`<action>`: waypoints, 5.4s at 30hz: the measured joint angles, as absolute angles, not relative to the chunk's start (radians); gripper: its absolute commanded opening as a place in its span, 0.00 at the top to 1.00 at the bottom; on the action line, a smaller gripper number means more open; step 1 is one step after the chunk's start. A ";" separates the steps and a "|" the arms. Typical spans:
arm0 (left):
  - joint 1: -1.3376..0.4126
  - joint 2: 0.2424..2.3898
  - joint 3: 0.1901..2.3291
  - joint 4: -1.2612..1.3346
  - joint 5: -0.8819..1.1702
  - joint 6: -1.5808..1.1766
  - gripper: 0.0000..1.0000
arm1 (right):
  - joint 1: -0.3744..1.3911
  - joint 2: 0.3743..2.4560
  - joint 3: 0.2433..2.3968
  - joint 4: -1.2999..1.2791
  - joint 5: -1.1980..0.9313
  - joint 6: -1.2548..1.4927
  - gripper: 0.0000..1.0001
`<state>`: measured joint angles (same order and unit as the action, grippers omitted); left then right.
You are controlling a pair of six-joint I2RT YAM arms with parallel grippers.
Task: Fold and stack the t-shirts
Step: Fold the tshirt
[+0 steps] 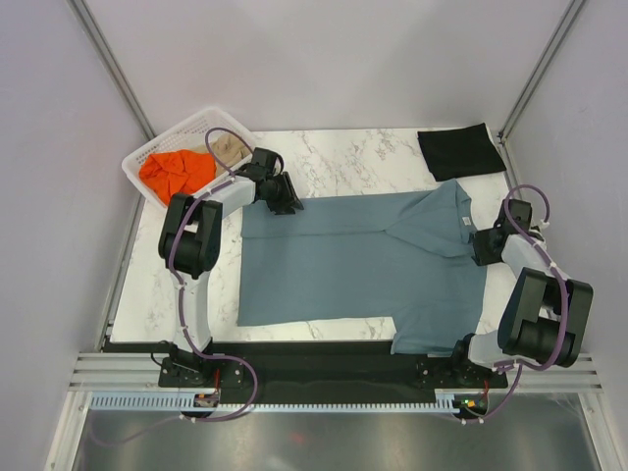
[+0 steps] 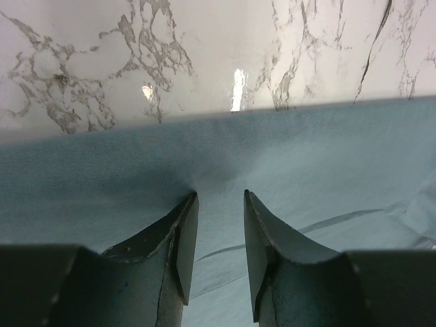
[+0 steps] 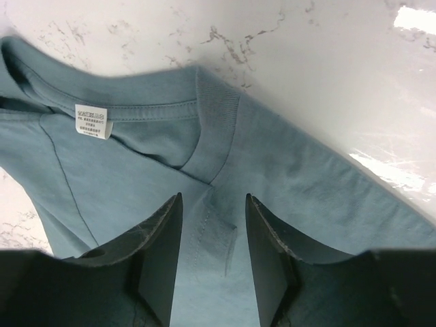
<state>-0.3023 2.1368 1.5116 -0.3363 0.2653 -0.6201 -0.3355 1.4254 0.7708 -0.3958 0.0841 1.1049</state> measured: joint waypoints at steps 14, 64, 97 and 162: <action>-0.300 2.137 1.510 -0.326 0.264 -0.625 0.56 | -0.318 1.293 0.756 -0.448 0.136 1.125 1.00; -0.292 2.149 1.509 -0.302 0.299 -0.658 0.56 | -0.273 1.856 1.332 -0.438 -0.230 0.250 0.27; -0.300 2.149 1.510 -0.289 0.256 -0.658 0.54 | -0.408 2.065 1.332 -0.015 -0.472 0.417 1.00; -0.321 1.708 1.225 -0.360 0.636 -0.556 0.44 | 0.057 0.905 0.355 -0.066 -0.037 0.793 0.02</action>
